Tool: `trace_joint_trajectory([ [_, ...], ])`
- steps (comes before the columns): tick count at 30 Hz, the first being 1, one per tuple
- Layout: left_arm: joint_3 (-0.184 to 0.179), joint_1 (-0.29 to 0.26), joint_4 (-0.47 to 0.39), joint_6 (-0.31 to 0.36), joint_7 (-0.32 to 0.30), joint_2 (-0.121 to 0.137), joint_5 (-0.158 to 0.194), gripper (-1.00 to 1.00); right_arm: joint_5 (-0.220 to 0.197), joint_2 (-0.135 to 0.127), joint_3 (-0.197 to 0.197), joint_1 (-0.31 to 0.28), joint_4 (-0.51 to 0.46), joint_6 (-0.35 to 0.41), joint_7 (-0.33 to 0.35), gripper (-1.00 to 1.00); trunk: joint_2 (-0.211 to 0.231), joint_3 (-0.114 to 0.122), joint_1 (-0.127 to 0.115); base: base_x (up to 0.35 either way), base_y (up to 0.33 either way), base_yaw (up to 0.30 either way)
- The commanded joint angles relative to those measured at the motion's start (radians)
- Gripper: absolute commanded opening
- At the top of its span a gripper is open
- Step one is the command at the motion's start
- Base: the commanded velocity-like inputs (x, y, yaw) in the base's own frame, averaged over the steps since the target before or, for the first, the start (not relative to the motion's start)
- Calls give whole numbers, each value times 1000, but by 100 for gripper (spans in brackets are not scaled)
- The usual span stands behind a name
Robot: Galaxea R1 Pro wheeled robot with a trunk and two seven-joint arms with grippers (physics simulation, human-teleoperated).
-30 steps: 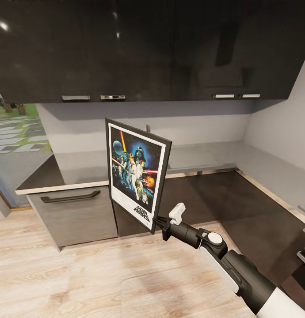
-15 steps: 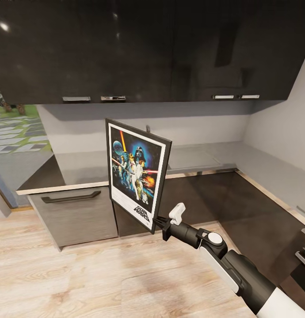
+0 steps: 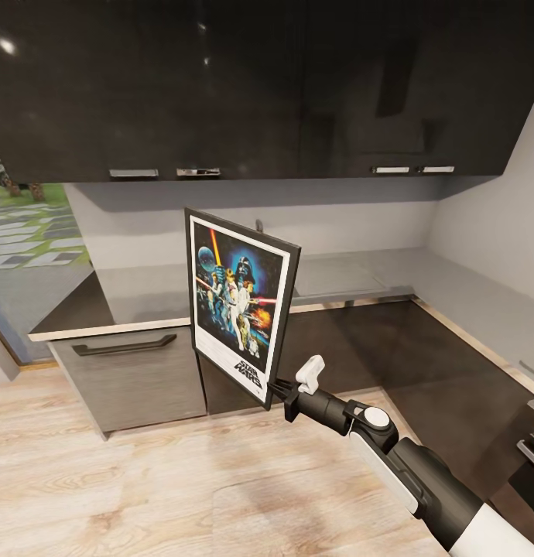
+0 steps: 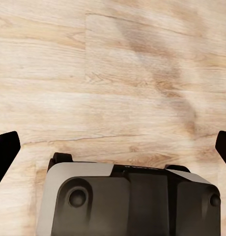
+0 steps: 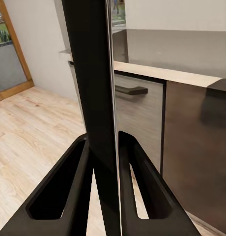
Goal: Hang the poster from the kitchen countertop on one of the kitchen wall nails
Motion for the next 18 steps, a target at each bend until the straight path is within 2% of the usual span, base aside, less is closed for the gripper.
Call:
trace_joint_trajectory([
  [1, 1, 0, -2, 10, -2, 0, 10, 100, -12, 0, 1, -1, -1, 8, 2, -100, -2, -2, 1, 0, 0, 0],
  [11, 2, 0, -2, -19, -2, -1, 10, 100, -12, -1, 0, -1, -2, 8, 2, -100, -2, -1, 1, 0, 0, 15],
  [18, 2, 0, -2, -26, -2, -1, 10, 100, -11, -1, 1, -1, -3, 10, 1, -100, -2, 0, 1, 0, 5, 223],
])
